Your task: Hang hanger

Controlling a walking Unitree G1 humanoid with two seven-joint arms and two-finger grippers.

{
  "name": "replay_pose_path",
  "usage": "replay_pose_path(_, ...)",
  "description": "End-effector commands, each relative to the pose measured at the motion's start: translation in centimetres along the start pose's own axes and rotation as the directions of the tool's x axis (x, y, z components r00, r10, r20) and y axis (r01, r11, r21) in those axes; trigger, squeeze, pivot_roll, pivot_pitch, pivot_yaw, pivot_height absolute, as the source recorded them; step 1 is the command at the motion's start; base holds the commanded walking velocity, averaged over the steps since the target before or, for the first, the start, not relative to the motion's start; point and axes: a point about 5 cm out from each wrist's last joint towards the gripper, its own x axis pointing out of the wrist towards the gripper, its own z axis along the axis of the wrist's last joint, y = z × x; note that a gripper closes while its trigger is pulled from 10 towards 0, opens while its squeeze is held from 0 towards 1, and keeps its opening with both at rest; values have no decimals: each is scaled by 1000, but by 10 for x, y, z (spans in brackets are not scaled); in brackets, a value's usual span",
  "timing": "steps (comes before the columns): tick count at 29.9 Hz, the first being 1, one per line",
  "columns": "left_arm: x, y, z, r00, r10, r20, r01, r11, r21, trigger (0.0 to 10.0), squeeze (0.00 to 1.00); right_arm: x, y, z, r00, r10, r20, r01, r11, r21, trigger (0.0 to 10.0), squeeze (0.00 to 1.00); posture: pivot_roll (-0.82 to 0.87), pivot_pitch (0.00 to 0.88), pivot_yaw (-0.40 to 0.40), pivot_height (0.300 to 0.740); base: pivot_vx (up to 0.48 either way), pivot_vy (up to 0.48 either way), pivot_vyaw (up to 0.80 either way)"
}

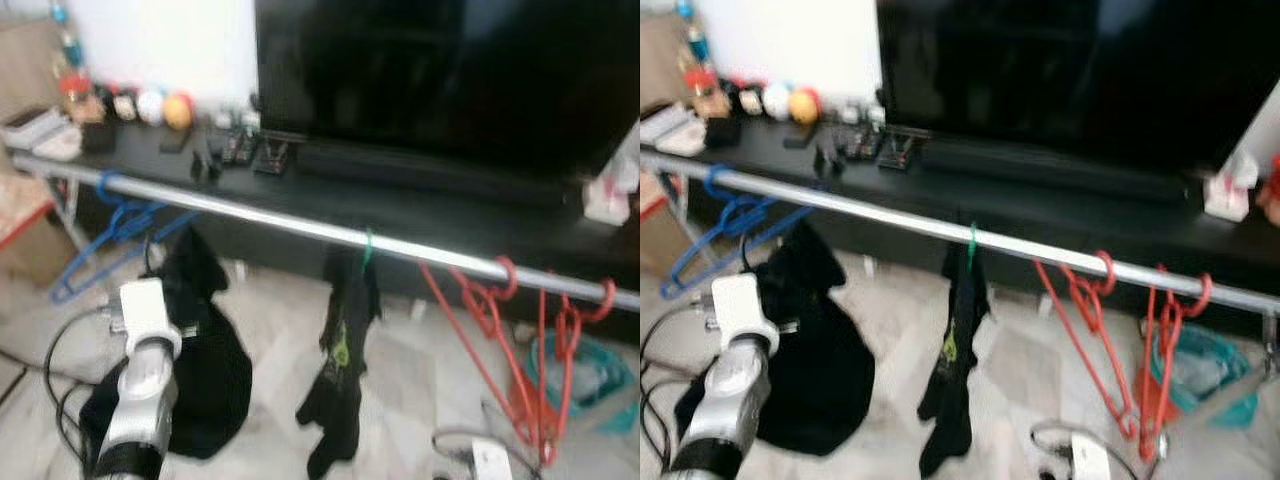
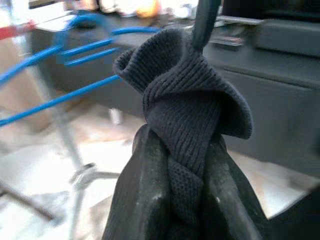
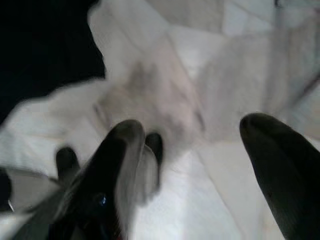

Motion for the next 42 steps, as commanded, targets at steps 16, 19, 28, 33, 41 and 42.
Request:
replay_pose_path(16, -10, -9, 32, 950, -241, 197, 240, 970, 28, 10000, 0, 8, 26, 25, 998, 39, 54, -39, 999, -7, 10000, 0, 59, 0, -48, 740, 50, 0, 0)
replay_pose_path(19, -9, -14, 36, 936, -283, 208, 284, 958, 24, 10000, 0, 9, 30, 27, 997, 43, 58, -43, 999, -10, 10000, 0, 61, 0, -47, 740, 0, 0, 0)
replay_pose_path(28, 2, -36, 32, 886, -453, 94, 448, 891, 70, 10000, 0, 10, 35, 30, 997, 43, 64, -43, 999, -1, 10000, 0, 45, 0, -36, 740, 0, 0, 0)
replay_pose_path(33, 12, -41, 29, 894, -447, 33, 441, 891, 109, 10000, 0, 10, 36, 30, 997, 41, 64, -42, 999, 2, 10000, 0, 45, 0, -34, 740, 0, 0, 0)
replay_pose_path(41, 30, -48, 32, 923, -385, -18, 384, 915, 124, 10000, 0, 13, 48, 38, 996, 53, 77, -54, 999, 3, 10000, 0, 36, 0, -25, 740, 0, 0, 0)
replay_pose_path(42, 31, -48, 32, 926, -377, -21, 376, 918, 123, 10000, 0, 13, 48, 38, 996, 53, 77, -54, 999, 3, 10000, 0, 37, 0, -26, 740, 0, 0, 0)
